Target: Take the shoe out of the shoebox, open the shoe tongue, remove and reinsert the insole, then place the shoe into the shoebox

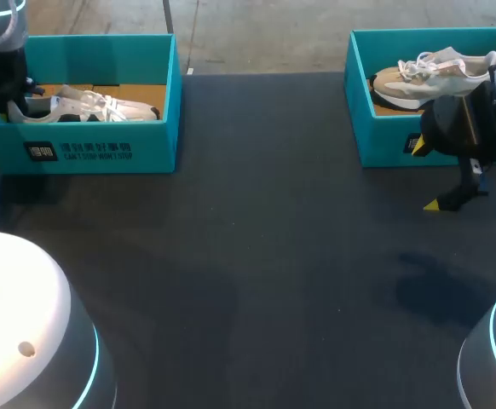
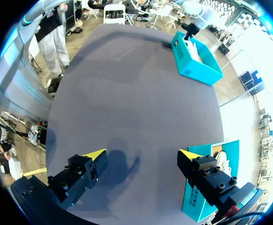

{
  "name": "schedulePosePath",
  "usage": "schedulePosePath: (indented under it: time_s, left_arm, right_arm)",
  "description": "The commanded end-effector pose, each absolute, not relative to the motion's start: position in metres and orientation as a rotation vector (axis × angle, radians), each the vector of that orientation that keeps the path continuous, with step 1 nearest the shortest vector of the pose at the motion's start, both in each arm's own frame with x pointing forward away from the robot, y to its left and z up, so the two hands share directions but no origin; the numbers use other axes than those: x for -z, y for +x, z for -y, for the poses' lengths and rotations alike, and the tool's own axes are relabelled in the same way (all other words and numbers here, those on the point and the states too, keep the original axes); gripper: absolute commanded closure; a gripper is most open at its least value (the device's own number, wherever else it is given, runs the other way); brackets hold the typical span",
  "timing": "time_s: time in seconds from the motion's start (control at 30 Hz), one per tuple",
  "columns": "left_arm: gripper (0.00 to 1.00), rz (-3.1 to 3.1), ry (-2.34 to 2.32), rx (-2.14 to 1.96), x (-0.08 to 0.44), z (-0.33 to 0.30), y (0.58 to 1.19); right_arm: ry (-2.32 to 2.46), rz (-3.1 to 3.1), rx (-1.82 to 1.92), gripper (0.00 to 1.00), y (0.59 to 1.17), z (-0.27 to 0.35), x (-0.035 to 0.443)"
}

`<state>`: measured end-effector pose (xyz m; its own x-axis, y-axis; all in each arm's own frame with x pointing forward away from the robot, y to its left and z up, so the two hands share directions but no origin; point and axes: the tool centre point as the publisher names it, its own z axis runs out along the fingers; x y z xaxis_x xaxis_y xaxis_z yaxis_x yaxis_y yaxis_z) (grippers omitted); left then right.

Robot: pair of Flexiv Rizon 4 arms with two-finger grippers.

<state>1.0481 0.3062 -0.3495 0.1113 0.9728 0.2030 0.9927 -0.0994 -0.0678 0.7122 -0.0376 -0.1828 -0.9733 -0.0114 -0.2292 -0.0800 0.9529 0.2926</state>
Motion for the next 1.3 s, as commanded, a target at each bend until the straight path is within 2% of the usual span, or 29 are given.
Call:
schedulePosePath:
  time_s: [0.03,0.63,0.67,0.73,0.8,1.3]
  left_arm:
    - [1.0,1.97,-2.189,0.148,0.353,-0.308,1.051]
    - [1.0,1.939,-2.158,0.061,0.376,-0.31,1.057]
    - [0.9,1.94,-2.157,0.058,0.376,-0.31,1.057]
    - [0.23,1.94,-2.162,0.052,0.374,-0.308,1.057]
    - [0.02,1.943,-2.166,0.055,0.372,-0.308,1.057]
    - [0.0,1.979,-2.216,0.093,0.342,-0.3,1.059]
  right_arm:
    - [-0.067,-2.882,-0.442,0.0,0.714,0.036,0.184]
    - [-0.067,-2.882,-0.442,0.0,0.714,0.036,0.184]
    - [-0.067,-2.882,-0.442,0.0,0.714,0.036,0.184]
    - [-0.067,-2.882,-0.442,0.0,0.714,0.036,0.184]
    - [-0.067,-2.882,-0.442,0.0,0.714,0.036,0.184]
    - [-0.067,-2.882,-0.442,0.0,0.714,0.036,0.184]
